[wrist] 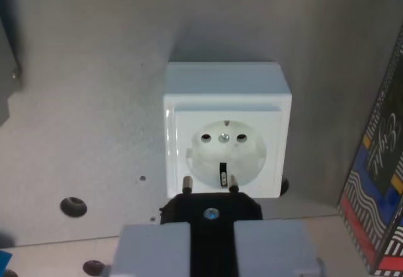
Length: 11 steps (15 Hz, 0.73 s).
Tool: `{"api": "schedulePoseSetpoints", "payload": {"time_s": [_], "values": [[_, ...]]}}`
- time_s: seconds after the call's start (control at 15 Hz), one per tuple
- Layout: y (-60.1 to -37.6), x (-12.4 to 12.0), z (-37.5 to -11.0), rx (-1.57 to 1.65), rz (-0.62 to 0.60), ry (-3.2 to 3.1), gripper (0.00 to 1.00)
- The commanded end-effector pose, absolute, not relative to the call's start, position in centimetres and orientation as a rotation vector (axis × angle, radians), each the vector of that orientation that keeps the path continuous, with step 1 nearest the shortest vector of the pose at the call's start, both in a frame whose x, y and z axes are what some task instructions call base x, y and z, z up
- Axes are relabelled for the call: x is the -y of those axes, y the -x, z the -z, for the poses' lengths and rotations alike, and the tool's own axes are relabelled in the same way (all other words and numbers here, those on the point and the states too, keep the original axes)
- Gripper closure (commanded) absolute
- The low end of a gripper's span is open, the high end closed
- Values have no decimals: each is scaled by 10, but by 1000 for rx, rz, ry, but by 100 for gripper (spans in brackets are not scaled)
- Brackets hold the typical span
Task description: Move above the white socket
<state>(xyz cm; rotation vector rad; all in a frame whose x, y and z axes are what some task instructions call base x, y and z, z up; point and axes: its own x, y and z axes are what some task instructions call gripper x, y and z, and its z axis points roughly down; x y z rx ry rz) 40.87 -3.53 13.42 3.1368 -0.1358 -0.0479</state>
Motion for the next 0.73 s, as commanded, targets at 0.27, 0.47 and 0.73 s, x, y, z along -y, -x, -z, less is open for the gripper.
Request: {"api": "schedulePoseSetpoints", "payload": {"time_s": [0.27, 0.47, 0.73], "values": [[-399, 42, -115, 201, -119, -3175, 100], [-397, 43, -110, 195, -115, -3177, 100], [-395, 45, -105, 182, -120, -3180, 100]]}}
